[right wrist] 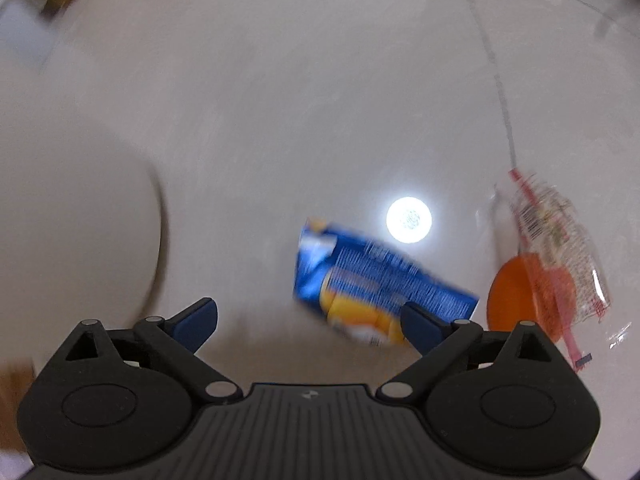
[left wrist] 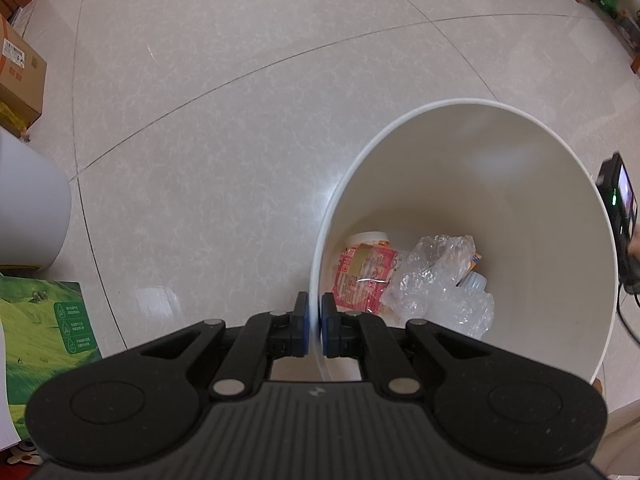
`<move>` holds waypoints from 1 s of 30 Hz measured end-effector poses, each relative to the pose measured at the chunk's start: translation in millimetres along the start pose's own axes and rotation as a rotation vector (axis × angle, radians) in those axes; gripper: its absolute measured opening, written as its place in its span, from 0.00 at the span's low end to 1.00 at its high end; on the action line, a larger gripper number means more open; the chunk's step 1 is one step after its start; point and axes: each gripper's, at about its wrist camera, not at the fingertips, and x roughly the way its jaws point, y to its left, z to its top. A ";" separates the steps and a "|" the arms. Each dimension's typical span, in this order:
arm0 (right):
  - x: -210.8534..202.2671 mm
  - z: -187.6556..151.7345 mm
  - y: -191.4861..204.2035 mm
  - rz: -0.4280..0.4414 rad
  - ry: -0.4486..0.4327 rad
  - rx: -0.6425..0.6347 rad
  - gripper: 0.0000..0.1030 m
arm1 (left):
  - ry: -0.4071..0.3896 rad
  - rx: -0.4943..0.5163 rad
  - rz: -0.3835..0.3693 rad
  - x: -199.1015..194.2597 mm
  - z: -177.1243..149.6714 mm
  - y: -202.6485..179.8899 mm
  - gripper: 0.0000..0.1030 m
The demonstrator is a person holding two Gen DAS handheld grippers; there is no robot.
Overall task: Organize objects
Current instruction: 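Move the right gripper back to the blue juice carton, then grasp the blue juice carton with the right gripper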
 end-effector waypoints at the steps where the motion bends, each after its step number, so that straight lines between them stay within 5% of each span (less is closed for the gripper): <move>1: 3.0 -5.4 7.3 -0.033 0.003 -0.047 0.97 | 0.000 0.001 0.000 0.0 0.0 -0.1 0.04; 8: 1.2 -14.8 37.6 -0.271 -0.100 -0.400 0.96 | 0.003 0.000 0.004 1.2 0.6 -1.6 0.04; 16: 31.4 7.4 26.2 -0.181 0.015 -0.327 0.98 | 0.008 -0.003 0.005 2.9 1.2 -0.9 0.04; 21: 28.2 0.1 21.7 0.001 0.090 -0.221 0.95 | 0.007 -0.003 0.004 2.6 0.6 -0.1 0.04; 26: 33.4 -11.6 31.3 -0.066 0.050 -0.263 0.72 | 0.008 -0.004 0.005 3.0 0.8 -0.8 0.04; 30: 36.8 -17.2 41.4 -0.116 0.033 -0.310 0.66 | 0.008 -0.006 0.005 3.3 1.2 -0.9 0.04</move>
